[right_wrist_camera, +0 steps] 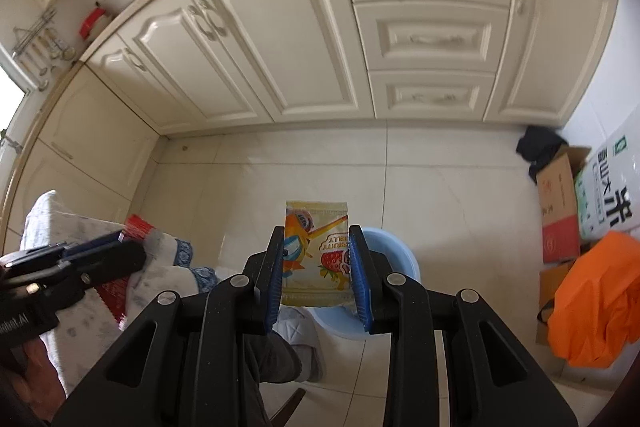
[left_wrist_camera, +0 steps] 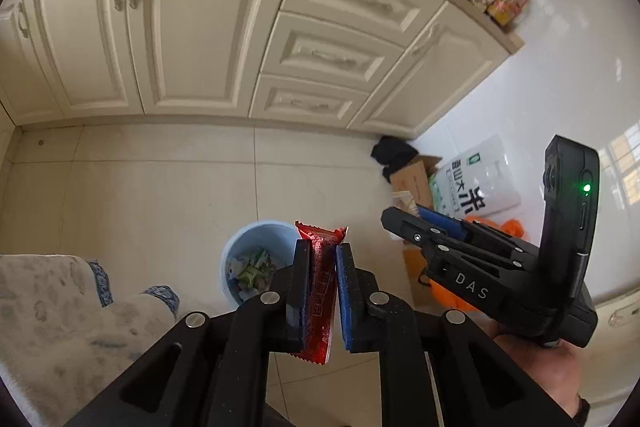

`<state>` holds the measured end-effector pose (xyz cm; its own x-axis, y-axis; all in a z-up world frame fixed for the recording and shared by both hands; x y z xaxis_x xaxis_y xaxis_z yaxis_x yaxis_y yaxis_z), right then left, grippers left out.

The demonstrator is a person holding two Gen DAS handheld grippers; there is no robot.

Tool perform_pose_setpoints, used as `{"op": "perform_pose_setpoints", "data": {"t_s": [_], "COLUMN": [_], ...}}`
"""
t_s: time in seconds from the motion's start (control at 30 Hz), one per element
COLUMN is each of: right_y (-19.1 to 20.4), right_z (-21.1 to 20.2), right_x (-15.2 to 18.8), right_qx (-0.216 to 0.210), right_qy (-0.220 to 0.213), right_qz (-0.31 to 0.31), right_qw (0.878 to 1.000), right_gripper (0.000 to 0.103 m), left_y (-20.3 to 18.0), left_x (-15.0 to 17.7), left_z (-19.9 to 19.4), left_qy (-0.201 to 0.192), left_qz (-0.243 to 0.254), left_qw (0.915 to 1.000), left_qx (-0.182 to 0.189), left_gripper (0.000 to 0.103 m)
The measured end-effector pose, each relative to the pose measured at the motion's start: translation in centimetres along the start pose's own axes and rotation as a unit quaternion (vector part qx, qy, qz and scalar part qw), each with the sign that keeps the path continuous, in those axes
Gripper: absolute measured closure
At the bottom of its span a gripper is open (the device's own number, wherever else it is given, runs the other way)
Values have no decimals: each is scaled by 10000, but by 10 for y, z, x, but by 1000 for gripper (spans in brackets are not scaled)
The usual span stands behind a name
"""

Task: Collect trash
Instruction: 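Carry both packets to the blue bin and open both grippers, then move both tools back to the table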

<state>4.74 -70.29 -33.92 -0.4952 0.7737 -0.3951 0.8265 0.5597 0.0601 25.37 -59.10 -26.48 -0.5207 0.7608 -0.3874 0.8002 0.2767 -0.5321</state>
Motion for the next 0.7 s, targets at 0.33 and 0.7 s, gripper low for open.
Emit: {"op": "perform_pose_setpoints", "data": {"t_s": [0.33, 0.7], "right_y": [-14, 4], "right_z": [12, -17], "right_x": [9, 9], "right_qx": [64, 161], "right_qy": [133, -122], "right_qz": [288, 481], "right_qw": [9995, 9986], "right_gripper": [37, 0], "left_y": [6, -10], "left_x": [-47, -35], "left_z": [46, -31], "left_qy": [35, -829], "left_qz": [12, 99], "left_qw": [9988, 9898], "left_qx": [-478, -1157], "left_gripper": [19, 1]}}
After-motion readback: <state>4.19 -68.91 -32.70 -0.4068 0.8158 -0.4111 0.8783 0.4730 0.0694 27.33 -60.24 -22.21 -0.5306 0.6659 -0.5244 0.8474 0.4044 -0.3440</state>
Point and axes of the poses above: each gripper's, at about its wrist camera, not at the fingertips, and z roughly the way its jaws point, y to its left, x to its underside, the point moved 8 cm from there along z, roughly the way its jaws point, and after that the axes turned 13 degrees about x, right-handed, at the moved point
